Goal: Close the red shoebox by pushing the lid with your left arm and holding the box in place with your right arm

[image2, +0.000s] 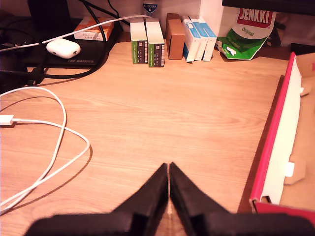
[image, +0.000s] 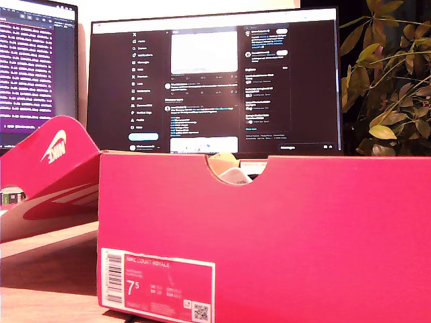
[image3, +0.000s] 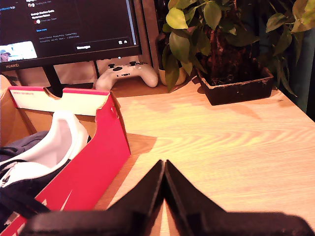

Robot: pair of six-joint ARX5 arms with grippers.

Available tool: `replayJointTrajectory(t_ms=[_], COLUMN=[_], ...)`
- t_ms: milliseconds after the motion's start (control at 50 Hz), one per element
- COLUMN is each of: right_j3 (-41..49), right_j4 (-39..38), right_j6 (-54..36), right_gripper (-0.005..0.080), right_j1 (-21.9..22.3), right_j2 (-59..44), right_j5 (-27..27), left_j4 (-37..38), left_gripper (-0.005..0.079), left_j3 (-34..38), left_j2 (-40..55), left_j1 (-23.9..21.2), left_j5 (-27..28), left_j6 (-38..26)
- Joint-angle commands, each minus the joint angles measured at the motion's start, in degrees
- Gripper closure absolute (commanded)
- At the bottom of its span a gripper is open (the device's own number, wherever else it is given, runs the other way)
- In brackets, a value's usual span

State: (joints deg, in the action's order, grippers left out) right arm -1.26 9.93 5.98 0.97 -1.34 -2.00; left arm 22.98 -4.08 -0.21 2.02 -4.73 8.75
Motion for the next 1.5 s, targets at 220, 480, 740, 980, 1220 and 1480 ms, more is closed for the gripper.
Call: replayJointTrajectory(t_ms=[220, 480, 740, 980, 1220, 1480], right_j3=[1.03, 1.03, 0.72, -4.46, -10.34, -10.86], right_j4=[-0.61, -0.68, -5.27, -5.79, 0.07, 0.20], right_j6=[0.00, 0.11, 12.31, 20.83, 21.27, 21.24], right_gripper=[0.0764, 0.0764, 0.0764, 0.0764, 0.0764, 0.0764], right_j1=[-0.37, -0.37, -0.48, -0.48, -0.48, -0.48], right_j2=[-0.37, -0.37, -0.35, -0.39, -7.17, -21.27], right_j5=[0.15, -0.04, -4.98, -12.24, -16.41, -24.02], left_j4=[0.20, -1.60, -5.35, -12.72, -12.83, -17.59], left_gripper=[0.0761, 0.0761, 0.0761, 0.0761, 0.0761, 0.0761], left_j3=[1.49, 1.49, 1.44, -2.51, -6.67, -11.74], left_j2=[-0.48, -0.48, -0.48, -0.37, 11.21, 32.26], left_j1=[-0.11, -0.11, -0.11, -0.11, -0.09, 0.81], left_j5=[-0.20, 0.28, 7.41, 20.55, 26.99, 34.01], left_j6=[-0.17, 2.16, 16.00, 20.04, 21.88, 18.23])
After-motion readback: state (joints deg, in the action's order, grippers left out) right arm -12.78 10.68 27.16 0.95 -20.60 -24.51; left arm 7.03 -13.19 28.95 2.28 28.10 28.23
